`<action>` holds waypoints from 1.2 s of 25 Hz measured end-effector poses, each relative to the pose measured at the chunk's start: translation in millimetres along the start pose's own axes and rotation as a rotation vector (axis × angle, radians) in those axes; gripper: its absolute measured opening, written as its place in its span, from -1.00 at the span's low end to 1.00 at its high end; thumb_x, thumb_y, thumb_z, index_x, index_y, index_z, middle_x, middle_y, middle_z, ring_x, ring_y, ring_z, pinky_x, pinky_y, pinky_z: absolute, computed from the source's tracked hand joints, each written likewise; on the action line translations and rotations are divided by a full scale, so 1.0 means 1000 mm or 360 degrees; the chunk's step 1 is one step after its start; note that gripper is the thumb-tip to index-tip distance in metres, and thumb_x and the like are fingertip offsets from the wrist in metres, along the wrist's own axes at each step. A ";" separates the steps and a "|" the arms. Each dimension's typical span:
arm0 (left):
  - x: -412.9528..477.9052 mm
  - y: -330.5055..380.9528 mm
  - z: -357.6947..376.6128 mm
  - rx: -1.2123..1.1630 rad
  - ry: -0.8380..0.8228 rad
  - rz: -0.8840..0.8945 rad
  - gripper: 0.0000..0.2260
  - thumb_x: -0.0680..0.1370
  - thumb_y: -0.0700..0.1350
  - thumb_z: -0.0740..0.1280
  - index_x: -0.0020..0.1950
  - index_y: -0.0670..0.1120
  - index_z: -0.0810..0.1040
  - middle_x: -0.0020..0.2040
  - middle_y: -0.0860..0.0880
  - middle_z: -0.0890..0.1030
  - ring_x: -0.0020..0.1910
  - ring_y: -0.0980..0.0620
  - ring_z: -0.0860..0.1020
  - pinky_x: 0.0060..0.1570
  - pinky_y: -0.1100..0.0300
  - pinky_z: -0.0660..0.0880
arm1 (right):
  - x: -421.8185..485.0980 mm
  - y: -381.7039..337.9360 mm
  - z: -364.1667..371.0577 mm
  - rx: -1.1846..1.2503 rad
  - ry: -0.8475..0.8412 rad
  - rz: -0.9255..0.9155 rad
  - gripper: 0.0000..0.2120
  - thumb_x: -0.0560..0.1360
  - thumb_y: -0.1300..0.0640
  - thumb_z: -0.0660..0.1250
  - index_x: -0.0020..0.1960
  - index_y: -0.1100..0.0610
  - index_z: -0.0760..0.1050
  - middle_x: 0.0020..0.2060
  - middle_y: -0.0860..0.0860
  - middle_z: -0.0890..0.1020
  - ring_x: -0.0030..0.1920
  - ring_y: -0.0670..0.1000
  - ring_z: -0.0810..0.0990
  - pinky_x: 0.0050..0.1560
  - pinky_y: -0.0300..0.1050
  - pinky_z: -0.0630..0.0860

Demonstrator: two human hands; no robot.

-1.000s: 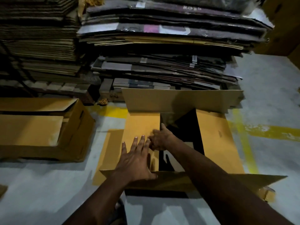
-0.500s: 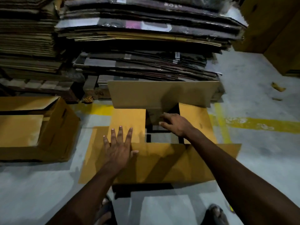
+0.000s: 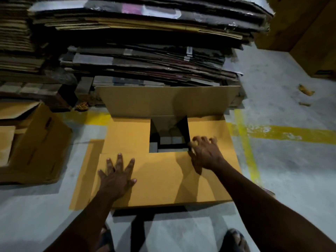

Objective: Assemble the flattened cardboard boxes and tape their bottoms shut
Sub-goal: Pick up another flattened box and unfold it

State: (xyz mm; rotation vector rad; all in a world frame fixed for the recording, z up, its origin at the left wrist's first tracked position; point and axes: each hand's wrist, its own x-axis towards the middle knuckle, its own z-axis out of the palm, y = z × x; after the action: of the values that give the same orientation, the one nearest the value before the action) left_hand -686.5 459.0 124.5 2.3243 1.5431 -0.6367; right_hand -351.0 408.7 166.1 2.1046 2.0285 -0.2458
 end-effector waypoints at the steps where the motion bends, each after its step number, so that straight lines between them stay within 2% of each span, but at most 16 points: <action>1: 0.003 -0.004 -0.002 -0.0003 -0.0016 0.0033 -0.29 0.55 0.32 0.07 0.51 0.22 -0.32 0.52 -0.09 -0.40 0.49 -0.37 -0.25 0.32 -0.42 0.04 | 0.016 -0.002 -0.014 0.0045 0.0285 0.0080 -0.45 0.47 -0.08 0.35 0.41 0.00 0.30 0.39 0.13 0.34 0.36 0.19 0.35 0.31 0.17 0.30; 3: 0.008 -0.009 -0.005 0.0002 -0.0058 0.0055 -0.25 0.52 0.36 0.10 0.50 0.25 -0.34 0.51 -0.07 -0.43 0.48 -0.37 -0.28 0.29 -0.45 0.05 | 0.052 -0.008 -0.047 0.0084 0.0729 0.0202 -0.43 0.48 -0.05 0.33 0.44 0.04 0.30 0.42 0.19 0.32 0.43 0.23 0.29 0.37 0.20 0.27; 4: 0.009 -0.009 -0.005 0.0031 -0.0067 0.0057 -0.24 0.51 0.37 0.09 0.49 0.25 -0.34 0.51 -0.07 -0.44 0.48 -0.38 -0.29 0.29 -0.46 0.05 | 0.071 -0.012 -0.064 0.0087 0.0803 0.0213 -0.37 0.48 -0.06 0.33 0.49 0.03 0.23 0.48 0.21 0.24 0.49 0.25 0.19 0.44 0.25 0.19; 6: 0.010 -0.009 -0.004 0.0087 -0.0069 0.0061 -0.25 0.51 0.38 0.07 0.49 0.24 -0.36 0.51 -0.08 -0.43 0.47 -0.39 -0.29 0.28 -0.47 0.05 | 0.107 -0.019 -0.090 0.0077 0.0750 0.0202 -0.25 0.49 -0.13 0.30 0.57 -0.02 0.04 0.57 0.18 0.04 0.56 0.25 -0.02 0.49 0.32 -0.02; 8: 0.009 -0.008 -0.002 0.0102 -0.0058 0.0056 -0.26 0.51 0.38 0.05 0.50 0.24 -0.35 0.52 -0.09 -0.42 0.47 -0.39 -0.28 0.27 -0.48 0.05 | 0.128 -0.024 -0.104 0.0002 0.0592 0.0242 -0.25 0.54 -0.22 0.22 0.59 -0.03 -0.03 0.58 0.13 0.04 0.57 0.24 -0.08 0.49 0.35 -0.13; 10: 0.009 -0.008 -0.001 0.0083 -0.0005 0.0057 -0.25 0.50 0.39 0.05 0.50 0.22 -0.34 0.52 -0.10 -0.41 0.48 -0.39 -0.27 0.27 -0.47 0.06 | 0.128 -0.024 -0.108 0.0053 0.0608 0.0280 -0.39 0.57 -0.23 0.14 0.54 0.00 0.14 0.49 0.13 0.27 0.54 0.22 0.09 0.48 0.33 -0.09; 12: 0.008 -0.011 0.002 0.0005 0.0043 0.0053 -0.20 0.49 0.40 0.06 0.51 0.16 -0.35 0.52 -0.13 -0.41 0.49 -0.37 -0.26 0.29 -0.47 0.06 | 0.107 -0.033 -0.093 0.0128 0.0804 0.0282 -0.57 0.60 -0.19 0.08 0.35 0.02 0.38 0.26 0.11 0.49 0.34 0.17 0.39 0.41 0.24 0.15; 14: 0.006 -0.013 0.006 -0.0100 0.0146 0.0038 -0.10 0.40 0.50 -0.04 0.52 0.07 -0.38 0.52 -0.18 -0.39 0.51 -0.33 -0.22 0.31 -0.45 0.07 | 0.068 -0.050 -0.048 0.0117 0.0905 0.0254 -0.66 0.60 -0.14 0.06 0.21 0.01 0.44 0.13 0.06 0.54 0.16 0.13 0.47 0.22 0.14 0.29; 16: 0.001 -0.012 0.012 -0.0258 0.0254 -0.0053 0.06 0.22 0.62 -0.19 0.52 0.02 -0.39 0.53 -0.22 -0.34 0.52 -0.28 -0.20 0.32 -0.40 0.05 | 0.025 -0.065 0.007 0.0185 0.0590 0.0184 -0.58 0.59 -0.13 -0.02 0.34 -0.01 0.39 0.30 0.06 0.48 0.30 0.16 0.42 0.26 0.17 0.29; 17: -0.001 -0.009 0.014 -0.0334 0.0289 -0.0108 0.09 0.19 0.63 -0.18 0.52 0.01 -0.38 0.53 -0.23 -0.32 0.53 -0.26 -0.19 0.34 -0.38 0.03 | 0.013 -0.069 0.032 0.0216 0.0344 0.0169 -0.49 0.60 -0.13 -0.10 0.47 -0.01 0.28 0.46 0.08 0.34 0.45 0.20 0.29 0.36 0.24 0.22; 19: -0.005 0.005 0.018 -0.0346 0.0242 -0.0169 0.02 0.28 0.57 -0.10 0.54 0.03 -0.35 0.54 -0.23 -0.30 0.52 -0.29 -0.20 0.36 -0.38 -0.03 | 0.007 -0.067 0.063 0.0275 0.0006 0.0147 -0.44 0.62 -0.14 -0.18 0.59 -0.03 -0.02 0.60 0.06 -0.01 0.58 0.20 -0.06 0.48 0.32 -0.03; 20: -0.005 0.015 0.018 -0.0298 0.0217 -0.0155 -0.07 0.38 0.52 -0.07 0.54 0.04 -0.32 0.54 -0.22 -0.31 0.51 -0.31 -0.22 0.37 -0.39 -0.05 | 0.010 -0.063 0.063 0.0293 -0.0047 0.0132 -0.45 0.64 -0.13 -0.15 0.60 -0.04 -0.09 0.60 0.05 -0.08 0.58 0.19 -0.14 0.48 0.33 -0.10; 22: -0.001 0.046 0.015 -0.0215 0.0223 -0.0028 -0.22 0.51 0.40 -0.04 0.56 0.04 -0.27 0.54 -0.19 -0.32 0.51 -0.33 -0.23 0.37 -0.41 -0.06 | 0.012 -0.047 0.058 0.0296 -0.0005 0.0069 -0.46 0.66 -0.09 -0.05 0.60 -0.05 -0.09 0.60 0.03 -0.08 0.58 0.17 -0.13 0.48 0.33 -0.10; 24: 0.010 0.091 0.011 -0.0195 0.0243 0.0097 -0.26 0.54 0.36 -0.06 0.56 0.01 -0.25 0.53 -0.26 -0.30 0.50 -0.35 -0.22 0.37 -0.39 -0.08 | 0.001 -0.016 0.058 0.0302 0.0053 0.0094 -0.48 0.66 -0.07 -0.02 0.59 -0.06 -0.02 0.60 0.01 -0.02 0.58 0.15 -0.08 0.48 0.33 -0.07; 27: 0.027 0.169 -0.002 -0.0397 0.0353 -0.0043 -0.24 0.54 0.30 0.09 0.58 -0.03 -0.15 0.49 -0.40 -0.26 0.47 -0.42 -0.22 0.34 -0.41 -0.11 | -0.028 0.042 0.073 0.0327 0.0112 0.0213 -0.49 0.65 -0.08 0.00 0.58 -0.07 0.04 0.59 -0.01 0.04 0.58 0.14 -0.04 0.47 0.35 -0.01; 30: 0.046 0.237 -0.010 -0.0220 0.0556 0.0086 -0.29 0.56 0.20 0.15 0.57 -0.11 -0.03 0.54 -0.31 -0.18 0.49 -0.39 -0.18 0.33 -0.44 -0.09 | -0.050 0.089 0.083 0.0319 0.0248 0.0189 -0.51 0.64 -0.04 0.05 0.55 -0.06 0.15 0.58 0.00 0.13 0.57 0.13 0.05 0.48 0.30 0.02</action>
State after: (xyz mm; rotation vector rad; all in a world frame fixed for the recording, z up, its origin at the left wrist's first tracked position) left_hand -451.1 407.1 107.2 2.4545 1.5976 -0.1067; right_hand -262.1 336.3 102.5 2.4267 2.0280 -0.2849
